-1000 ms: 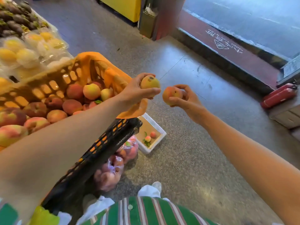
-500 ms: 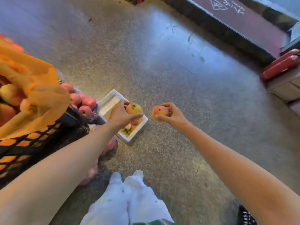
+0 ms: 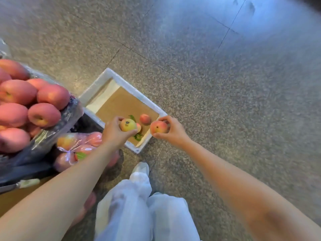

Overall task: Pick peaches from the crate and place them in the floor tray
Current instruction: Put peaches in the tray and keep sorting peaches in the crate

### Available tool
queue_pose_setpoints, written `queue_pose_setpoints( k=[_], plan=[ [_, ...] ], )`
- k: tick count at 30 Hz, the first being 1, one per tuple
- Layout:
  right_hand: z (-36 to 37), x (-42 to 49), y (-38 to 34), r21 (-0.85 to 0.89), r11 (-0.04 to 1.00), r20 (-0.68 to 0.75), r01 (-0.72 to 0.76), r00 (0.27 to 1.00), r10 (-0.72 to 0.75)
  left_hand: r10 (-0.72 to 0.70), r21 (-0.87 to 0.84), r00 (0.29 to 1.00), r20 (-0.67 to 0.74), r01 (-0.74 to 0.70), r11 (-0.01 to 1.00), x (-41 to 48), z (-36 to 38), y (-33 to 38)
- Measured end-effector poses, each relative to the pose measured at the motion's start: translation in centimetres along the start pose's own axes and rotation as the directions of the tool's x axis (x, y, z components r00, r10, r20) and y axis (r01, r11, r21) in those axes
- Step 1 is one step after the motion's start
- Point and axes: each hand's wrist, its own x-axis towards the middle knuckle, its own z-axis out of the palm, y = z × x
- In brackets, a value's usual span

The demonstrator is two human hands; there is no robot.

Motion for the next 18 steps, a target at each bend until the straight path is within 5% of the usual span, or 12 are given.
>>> queue_pose_setpoints(
  k=[7, 18],
  plan=[
    [9.1, 14.4, 11.5, -0.241, 0.969, 0.1, 0.059, 0.994, -0.036, 0.018, 0.142, 1.0, 0.013, -0.02, 0.99, 14.3, 9.9, -10.4],
    [15.5, 24.1, 17.9, -0.657, 0.724, 0.233, 0.21, 0.97, -0.07, 0.001, 0.106, 0.999, -0.047, 0.004, 0.994, 24.4, 16.6, -17.4]
  ],
)
